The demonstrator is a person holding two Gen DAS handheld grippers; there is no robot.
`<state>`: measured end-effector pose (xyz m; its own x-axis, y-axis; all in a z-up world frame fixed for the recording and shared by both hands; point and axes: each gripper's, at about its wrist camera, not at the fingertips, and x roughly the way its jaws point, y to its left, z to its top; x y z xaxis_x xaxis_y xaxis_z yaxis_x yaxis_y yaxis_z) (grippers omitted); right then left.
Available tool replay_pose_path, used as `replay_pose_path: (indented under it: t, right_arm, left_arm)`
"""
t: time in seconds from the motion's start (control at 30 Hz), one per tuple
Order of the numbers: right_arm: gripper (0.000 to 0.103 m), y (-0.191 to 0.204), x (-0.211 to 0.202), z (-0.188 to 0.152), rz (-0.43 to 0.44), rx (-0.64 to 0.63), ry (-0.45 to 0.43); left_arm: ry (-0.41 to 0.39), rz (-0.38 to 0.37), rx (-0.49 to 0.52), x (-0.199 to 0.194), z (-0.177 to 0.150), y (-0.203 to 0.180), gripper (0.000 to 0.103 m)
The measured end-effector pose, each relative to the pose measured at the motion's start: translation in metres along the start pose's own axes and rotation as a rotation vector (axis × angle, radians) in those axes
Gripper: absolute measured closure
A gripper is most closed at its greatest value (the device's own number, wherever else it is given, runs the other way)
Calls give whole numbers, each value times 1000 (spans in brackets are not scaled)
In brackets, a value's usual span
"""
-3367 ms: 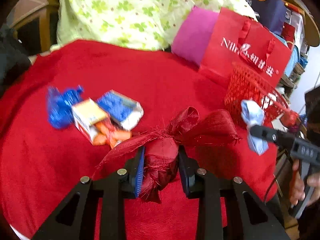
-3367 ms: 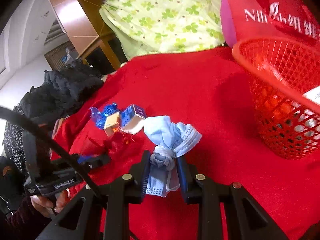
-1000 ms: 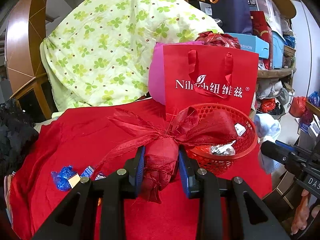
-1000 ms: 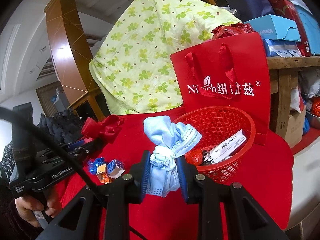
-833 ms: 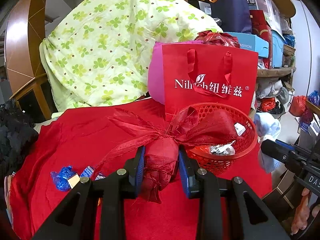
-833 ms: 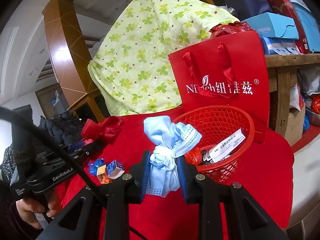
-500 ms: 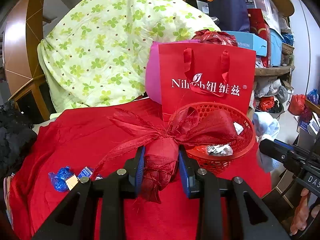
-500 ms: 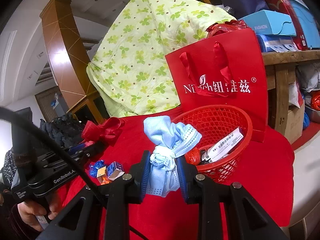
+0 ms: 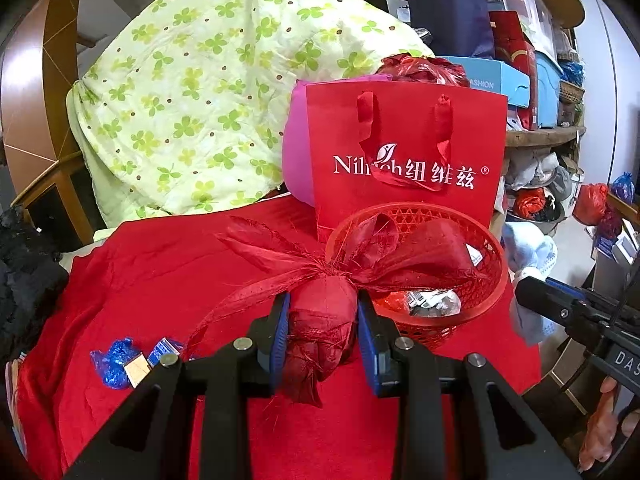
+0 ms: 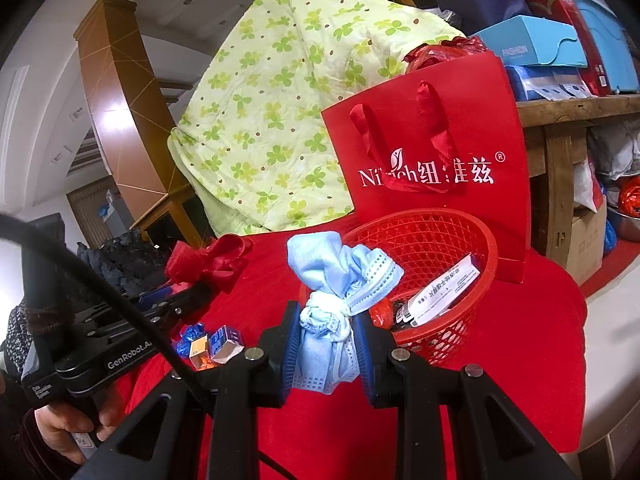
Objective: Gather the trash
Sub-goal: 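Carry the red bow and blue mask over the red mesh basket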
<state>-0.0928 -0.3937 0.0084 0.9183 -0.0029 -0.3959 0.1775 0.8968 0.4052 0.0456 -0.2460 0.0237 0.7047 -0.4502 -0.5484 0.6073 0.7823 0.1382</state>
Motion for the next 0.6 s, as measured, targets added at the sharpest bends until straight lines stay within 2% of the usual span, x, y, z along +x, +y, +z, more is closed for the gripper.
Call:
replay_pose_path:
  t: [0.6]
  right_arm:
    - [75, -26, 13, 19, -46, 16, 3]
  left_arm:
    - [-20, -70, -34, 22, 18, 0, 69]
